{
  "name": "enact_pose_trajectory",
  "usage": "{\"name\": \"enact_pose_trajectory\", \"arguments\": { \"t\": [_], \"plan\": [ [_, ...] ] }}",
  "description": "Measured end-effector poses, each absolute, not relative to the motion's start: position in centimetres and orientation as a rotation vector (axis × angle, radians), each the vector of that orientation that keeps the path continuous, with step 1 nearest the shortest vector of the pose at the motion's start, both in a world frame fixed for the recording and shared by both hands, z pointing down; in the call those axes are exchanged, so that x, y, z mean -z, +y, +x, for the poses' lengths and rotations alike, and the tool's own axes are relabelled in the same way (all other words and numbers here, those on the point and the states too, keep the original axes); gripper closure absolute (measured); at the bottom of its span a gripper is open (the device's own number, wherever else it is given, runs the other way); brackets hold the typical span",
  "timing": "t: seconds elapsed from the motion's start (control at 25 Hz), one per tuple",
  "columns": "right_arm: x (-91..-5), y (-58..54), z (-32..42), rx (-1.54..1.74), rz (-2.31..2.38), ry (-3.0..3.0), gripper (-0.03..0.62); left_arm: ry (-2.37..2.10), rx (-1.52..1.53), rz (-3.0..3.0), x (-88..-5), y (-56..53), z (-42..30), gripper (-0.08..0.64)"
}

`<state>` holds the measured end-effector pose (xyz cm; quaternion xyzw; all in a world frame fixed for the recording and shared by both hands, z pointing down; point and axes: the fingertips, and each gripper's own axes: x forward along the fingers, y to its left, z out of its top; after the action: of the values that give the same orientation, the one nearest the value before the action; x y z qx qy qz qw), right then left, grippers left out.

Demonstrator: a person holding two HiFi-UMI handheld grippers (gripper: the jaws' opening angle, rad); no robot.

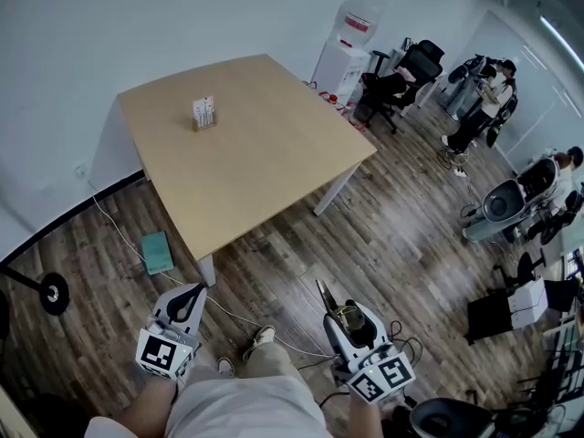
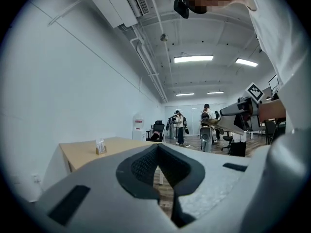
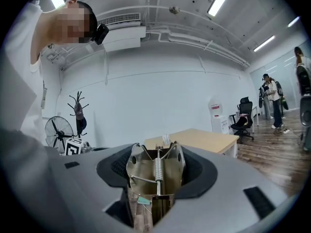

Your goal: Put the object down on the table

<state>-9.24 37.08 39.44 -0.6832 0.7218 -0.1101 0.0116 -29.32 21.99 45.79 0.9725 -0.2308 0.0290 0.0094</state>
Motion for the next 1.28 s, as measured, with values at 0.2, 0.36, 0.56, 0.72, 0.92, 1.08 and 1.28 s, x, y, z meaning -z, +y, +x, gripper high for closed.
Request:
{"name": "enact_pose_trajectory", "arguments": {
  "t": [0.2, 0.36, 0.56, 0.72, 0.92, 1.08, 1.28],
  "plan": [
    [-40.0, 34.8, -6.8, 0.342, -2.124, 2.247, 0.371, -0.69, -0.098, 3.045, -46.4, 20.4, -26.5, 0.555],
    [-41.4, 30.9, -3.0, 0.358, -2.071, 2.283, 0.371, -0.7, -0.134, 3.045, -47.2, 17.8, -22.9, 0.555],
    [-42.2, 23.8, 4.3, 0.357, -1.983, 2.356, 0.371, -0.756, -0.147, 3.043, -47.4, 12.9, -15.6, 0.555],
    [-41.0, 17.9, 10.4, 0.344, -1.927, 2.435, 0.371, -0.768, -0.135, 3.01, -46.3, 8.5, -8.2, 0.555],
    [-40.5, 13.1, 17.5, 0.368, -1.867, 2.47, 0.371, -0.842, -0.094, 3.01, -44.3, 4.0, -1.3, 0.555],
    [-40.4, 9.9, 20.7, 0.373, -1.8, 2.504, 0.371, -0.908, -0.115, 2.999, -44.0, 1.9, 1.3, 0.555],
    [-41.7, 6.6, 21.0, 0.435, -1.709, 2.536, 0.371, -0.994, -0.152, 2.974, -44.1, 0.4, 1.2, 0.555]
  ]
}}
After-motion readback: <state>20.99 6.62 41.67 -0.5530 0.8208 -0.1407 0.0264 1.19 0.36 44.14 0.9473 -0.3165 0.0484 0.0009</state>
